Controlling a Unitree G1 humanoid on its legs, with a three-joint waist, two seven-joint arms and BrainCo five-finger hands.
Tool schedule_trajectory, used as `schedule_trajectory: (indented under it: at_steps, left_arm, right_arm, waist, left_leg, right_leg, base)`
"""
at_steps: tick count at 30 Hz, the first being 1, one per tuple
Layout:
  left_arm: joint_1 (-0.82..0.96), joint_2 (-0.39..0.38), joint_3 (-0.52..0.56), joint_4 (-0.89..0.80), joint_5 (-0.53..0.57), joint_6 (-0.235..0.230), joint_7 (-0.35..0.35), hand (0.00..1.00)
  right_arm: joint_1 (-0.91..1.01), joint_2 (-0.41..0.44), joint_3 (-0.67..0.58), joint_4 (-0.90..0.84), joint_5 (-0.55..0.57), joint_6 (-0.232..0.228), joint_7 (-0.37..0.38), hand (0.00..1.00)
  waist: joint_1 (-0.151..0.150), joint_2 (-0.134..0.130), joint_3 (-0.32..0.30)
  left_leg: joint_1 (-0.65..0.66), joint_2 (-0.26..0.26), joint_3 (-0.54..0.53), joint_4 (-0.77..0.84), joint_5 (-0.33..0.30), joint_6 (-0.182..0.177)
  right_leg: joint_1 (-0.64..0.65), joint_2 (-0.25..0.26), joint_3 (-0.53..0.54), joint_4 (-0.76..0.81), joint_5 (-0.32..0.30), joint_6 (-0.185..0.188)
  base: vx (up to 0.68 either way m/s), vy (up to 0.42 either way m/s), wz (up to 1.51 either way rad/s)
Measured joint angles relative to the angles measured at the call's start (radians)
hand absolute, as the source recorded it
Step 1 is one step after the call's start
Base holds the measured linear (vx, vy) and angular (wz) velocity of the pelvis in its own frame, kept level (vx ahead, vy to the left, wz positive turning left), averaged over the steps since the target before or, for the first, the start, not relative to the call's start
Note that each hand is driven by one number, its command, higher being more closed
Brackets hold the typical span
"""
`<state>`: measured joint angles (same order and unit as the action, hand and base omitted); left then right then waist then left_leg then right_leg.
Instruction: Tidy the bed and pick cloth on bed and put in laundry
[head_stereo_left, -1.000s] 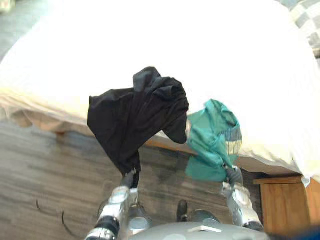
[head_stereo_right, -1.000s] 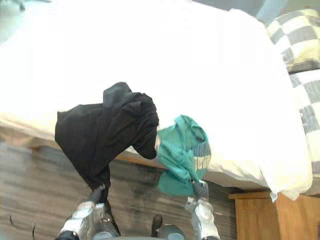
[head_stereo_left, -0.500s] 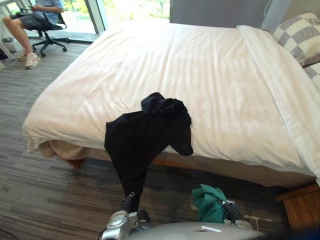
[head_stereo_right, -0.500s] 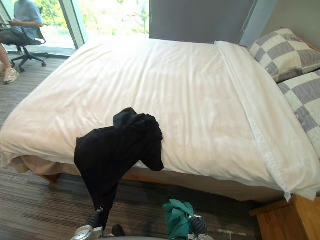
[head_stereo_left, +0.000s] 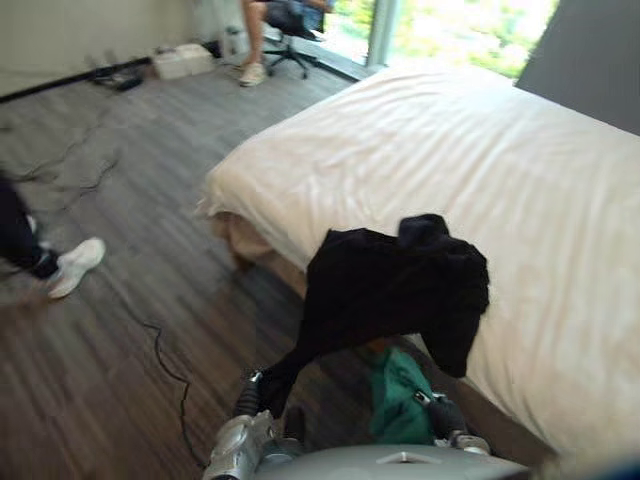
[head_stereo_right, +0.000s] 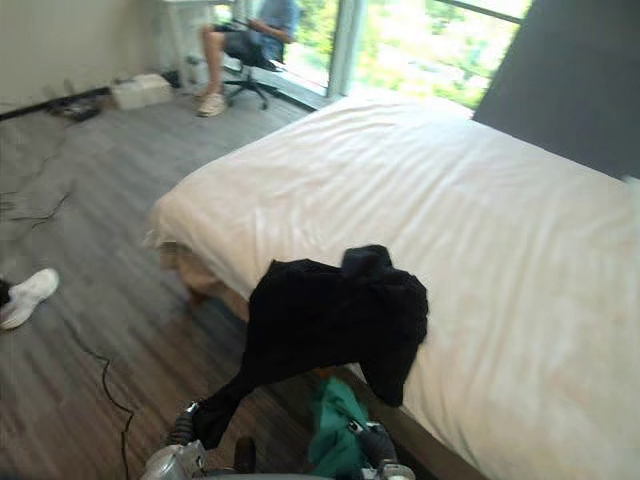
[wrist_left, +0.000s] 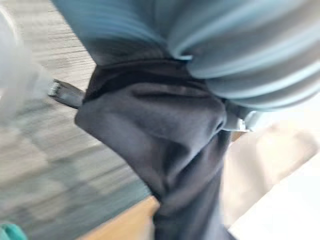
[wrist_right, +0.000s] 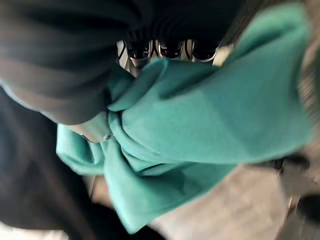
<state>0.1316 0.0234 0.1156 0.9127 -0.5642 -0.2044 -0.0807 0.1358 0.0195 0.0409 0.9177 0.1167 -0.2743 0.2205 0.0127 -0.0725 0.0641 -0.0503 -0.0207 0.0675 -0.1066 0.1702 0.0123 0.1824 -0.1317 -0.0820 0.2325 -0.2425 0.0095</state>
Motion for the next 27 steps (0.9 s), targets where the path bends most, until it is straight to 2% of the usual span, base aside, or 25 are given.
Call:
schedule_trajectory:
  at_steps: [2, 3, 4, 5, 6, 7, 8, 9, 10, 11, 12, 13, 15, 16, 17, 18, 19, 20, 21, 22, 23, 24, 25, 27]
  left_arm:
    - [0.029, -0.007, -0.042, -0.061, -0.050, -0.027, -0.030, 1.00]
    - [0.036, -0.009, -0.055, -0.090, -0.056, -0.031, -0.042, 1.00]
    - [0.056, -0.008, -0.069, -0.139, -0.059, -0.036, -0.057, 1.00]
    - [0.067, -0.015, -0.082, -0.194, -0.074, -0.038, -0.072, 1.00]
    - [0.070, -0.019, -0.095, -0.237, -0.076, -0.039, -0.078, 1.00]
    - [0.080, -0.019, -0.112, -0.301, -0.078, -0.037, -0.091, 1.00]
    - [0.074, -0.032, -0.126, -0.361, -0.081, -0.037, -0.096, 1.00]
    - [0.065, -0.037, -0.120, -0.393, -0.084, -0.039, -0.095, 1.00]
    - [0.058, -0.044, -0.104, -0.421, -0.093, -0.040, -0.085, 1.00]
    - [0.046, -0.029, -0.104, -0.438, -0.093, -0.044, -0.070, 1.00]
    - [0.037, -0.019, -0.108, -0.450, -0.093, -0.041, -0.064, 1.00]
    - [0.050, -0.022, -0.113, -0.472, -0.092, -0.040, -0.064, 1.00]
    - [0.061, -0.023, -0.125, -0.516, -0.087, -0.038, -0.054, 1.00]
    - [0.062, -0.023, -0.138, -0.546, -0.076, -0.039, -0.043, 1.00]
    - [0.052, -0.023, -0.156, -0.570, -0.067, -0.038, -0.041, 1.00]
    - [0.042, -0.021, -0.166, -0.591, -0.057, -0.038, -0.039, 1.00]
    - [0.029, -0.012, -0.183, -0.628, -0.050, -0.038, -0.024, 1.00]
    - [0.024, -0.009, -0.195, -0.660, -0.051, -0.040, -0.018, 1.00]
    - [0.020, -0.005, -0.190, -0.677, -0.052, -0.040, -0.007, 1.00]
    - [0.018, 0.002, -0.183, -0.685, -0.053, -0.040, 0.007, 1.00]
    - [0.016, 0.021, -0.182, -0.695, -0.053, -0.040, 0.022, 1.00]
    - [0.015, 0.042, -0.182, -0.700, -0.053, -0.040, 0.024, 1.00]
    - [0.017, 0.042, -0.192, -0.672, -0.053, -0.038, 0.037, 1.00]
    - [0.030, 0.036, -0.219, -0.662, -0.043, -0.054, 0.044, 1.00]
  right_arm:
    - [-0.023, 0.002, 0.037, -0.011, 0.000, -0.005, 0.033, 1.00]
    - [-0.023, 0.003, 0.046, -0.020, 0.000, -0.005, 0.038, 1.00]
    - [-0.016, 0.013, 0.050, -0.038, 0.003, -0.005, 0.040, 1.00]
    - [-0.008, 0.013, 0.059, -0.061, 0.025, -0.006, 0.040, 1.00]
    - [-0.006, 0.001, 0.067, -0.084, 0.040, -0.005, 0.035, 1.00]
    - [0.003, -0.020, 0.071, -0.131, 0.073, -0.001, 0.016, 1.00]
    - [0.015, -0.051, 0.078, -0.186, 0.109, 0.002, 0.001, 1.00]
    - [0.015, -0.074, 0.081, -0.203, 0.127, 0.005, -0.005, 1.00]
    - [-0.014, -0.078, 0.091, -0.230, 0.149, 0.009, -0.011, 1.00]
    - [-0.043, -0.075, 0.088, -0.258, 0.157, 0.009, -0.015, 1.00]
    - [-0.048, -0.071, 0.084, -0.269, 0.161, 0.010, -0.020, 1.00]
    - [-0.055, -0.070, 0.082, -0.278, 0.179, 0.010, -0.023, 1.00]
    - [-0.049, -0.070, 0.083, -0.316, 0.195, 0.012, -0.030, 1.00]
    - [-0.038, -0.073, 0.081, -0.341, 0.196, 0.013, -0.033, 1.00]
    - [-0.022, -0.074, 0.073, -0.371, 0.208, 0.021, -0.044, 1.00]
    - [-0.012, -0.072, 0.060, -0.379, 0.220, 0.027, -0.048, 1.00]
    - [-0.007, -0.068, 0.047, -0.384, 0.224, 0.035, -0.053, 1.00]
    - [0.001, -0.063, 0.039, -0.394, 0.226, 0.039, -0.061, 1.00]
    - [0.010, -0.060, 0.048, -0.425, 0.226, 0.044, -0.068, 1.00]
    - [0.010, -0.054, 0.048, -0.464, 0.226, 0.049, -0.073, 1.00]
    - [0.021, -0.043, 0.047, -0.524, 0.227, 0.049, -0.078, 1.00]
    - [0.022, -0.031, 0.044, -0.560, 0.232, 0.049, -0.082, 1.00]
    - [0.022, -0.036, 0.041, -0.581, 0.234, 0.048, -0.092, 1.00]
    - [0.022, -0.055, 0.036, -0.590, 0.234, 0.042, -0.115, 1.00]
  waist:
    - [0.006, 0.028, 0.010]
    - [0.004, 0.028, 0.014]
    - [0.004, 0.022, 0.010]
    - [-0.010, 0.002, 0.016]
    - [-0.015, -0.001, 0.018]
    - [-0.023, 0.013, 0.014]
    - [-0.037, 0.056, 0.031]
    - [-0.039, 0.064, 0.035]
    - [-0.024, 0.073, 0.047]
    - [-0.020, 0.062, 0.058]
    - [-0.026, 0.056, 0.056]
    - [-0.010, 0.046, 0.059]
    - [-0.004, 0.042, 0.056]
    - [-0.018, 0.053, 0.050]
    - [-0.031, 0.070, 0.040]
    - [-0.035, 0.078, 0.036]
    - [-0.036, 0.088, 0.033]
    - [-0.044, 0.104, 0.041]
    - [-0.044, 0.106, 0.043]
    - [-0.044, 0.097, 0.040]
    - [-0.041, 0.084, 0.044]
    - [-0.040, 0.054, 0.046]
    - [-0.038, 0.061, 0.050]
    - [-0.038, 0.074, 0.053]
  left_leg:
    - [-0.020, -0.016, -0.052, 0.000, 0.010, -0.001]
    - [-0.028, -0.018, -0.040, -0.001, -0.013, 0.013]
    - [-0.034, -0.017, 0.088, 0.001, -0.070, 0.065]
    - [-0.030, -0.012, 0.235, 0.009, -0.117, 0.133]
    - [-0.031, -0.009, 0.330, 0.018, -0.131, 0.187]
    - [-0.024, 0.010, 0.436, 0.040, -0.108, 0.239]
    - [-0.018, 0.049, 0.427, 0.050, -0.016, 0.177]
    - [-0.014, 0.050, 0.378, 0.045, -0.003, 0.126]
    - [-0.015, 0.047, 0.338, 0.038, 0.015, 0.103]
    - [-0.022, 0.023, 0.300, 0.037, 0.018, 0.092]
    - [-0.022, 0.024, 0.305, 0.042, -0.014, 0.080]
    - [-0.024, 0.027, 0.363, 0.067, -0.048, 0.079]
    - [-0.020, 0.042, 0.479, 0.165, -0.130, 0.100]
    - [-0.016, 0.056, 0.509, 0.177, -0.141, 0.068]
    - [-0.022, 0.021, 0.451, 0.130, -0.107, 0.089]
    - [-0.013, 0.018, 0.426, 0.096, -0.089, 0.098]
    - [0.002, 0.023, 0.386, 0.066, -0.074, 0.101]
    - [0.022, 0.047, 0.339, 0.042, -0.066, 0.100]
    - [0.041, 0.068, 0.313, 0.022, -0.059, 0.094]
    - [0.047, 0.072, 0.307, 0.020, -0.059, 0.093]
    - [0.051, 0.060, 0.303, 0.023, -0.065, 0.084]
    - [0.057, 0.043, 0.298, 0.026, -0.070, 0.077]
    - [0.068, 0.044, 0.283, 0.024, -0.075, 0.072]
    - [0.069, 0.051, 0.269, 0.020, -0.084, 0.061]
  right_leg:
    - [0.013, -0.001, -0.071, 0.008, -0.001, 0.001]
    - [0.023, -0.009, -0.104, 0.004, -0.001, 0.004]
    - [0.054, -0.018, -0.181, -0.025, 0.009, 0.020]
    - [0.083, -0.031, -0.265, -0.049, 0.033, 0.056]
    - [0.095, -0.039, -0.308, -0.038, 0.035, 0.060]
    - [0.104, -0.041, -0.359, 0.022, 0.035, 0.060]
    - [0.065, -0.039, -0.372, 0.169, -0.007, 0.054]
    - [0.049, -0.030, -0.363, 0.157, -0.064, 0.045]
    - [0.023, -0.024, -0.363, 0.032, -0.085, 0.041]
    - [0.012, -0.039, -0.376, -0.063, -0.055, 0.082]
    - [0.025, -0.049, -0.417, -0.074, -0.052, 0.080]
    - [0.034, -0.066, -0.445, -0.078, -0.052, 0.080]
    - [0.060, -0.107, -0.509, -0.084, -0.045, 0.095]
    - [0.076, -0.103, -0.537, -0.094, -0.038, 0.107]
    - [0.085, -0.100, -0.591, -0.085, -0.008, 0.123]
    - [0.083, -0.096, -0.615, -0.059, 0.013, 0.128]
    - [0.069, -0.095, -0.625, 0.016, 0.036, 0.118]
    - [0.049, -0.083, -0.621, 0.055, -0.010, 0.105]
    - [0.048, -0.050, -0.617, -0.056, -0.022, 0.105]
    - [0.039, -0.046, -0.617, -0.118, 0.007, 0.094]
    - [0.013, -0.064, -0.616, -0.174, 0.119, 0.064]
    - [-0.021, -0.099, -0.620, -0.152, 0.228, 0.068]
    - [-0.019, -0.122, -0.626, -0.085, 0.204, 0.077]
    - [-0.037, -0.131, -0.609, -0.019, 0.201, 0.071]
  base:
    - [0.08, -0.081, 0.89]
    - [0.03, -0.043, 1.18]
    - [0.12, -0.066, 1.66]
    - [0.16, -0.031, 2.01]
    - [0.24, -0.016, 2.43]
    - [0.17, 0.013, 2.66]
    - [0.14, 0.004, 2.49]
    - [0.08, -0.023, 2.01]
    - [0.05, -0.037, 1.49]
    - [0.05, -0.041, 1.38]
    - [0.09, -0.038, 0.95]
    - [0.11, -0.015, 0.48]
    - [0.17, 0.016, 0.54]
    - [0.19, 0.047, 1.20]
    - [0.16, 0.072, 1.26]
    - [0.15, 0.080, 1.32]
    - [0.11, 0.078, 1.06]
    - [0.11, 0.031, 0.98]
    - [0.13, 0.004, 0.74]
    - [0.14, -0.036, 0.44]
    - [0.12, -0.039, 0.27]
    - [0.11, -0.052, 0.31]
    - [0.08, -0.034, 0.28]
    - [0.05, -0.015, 0.29]
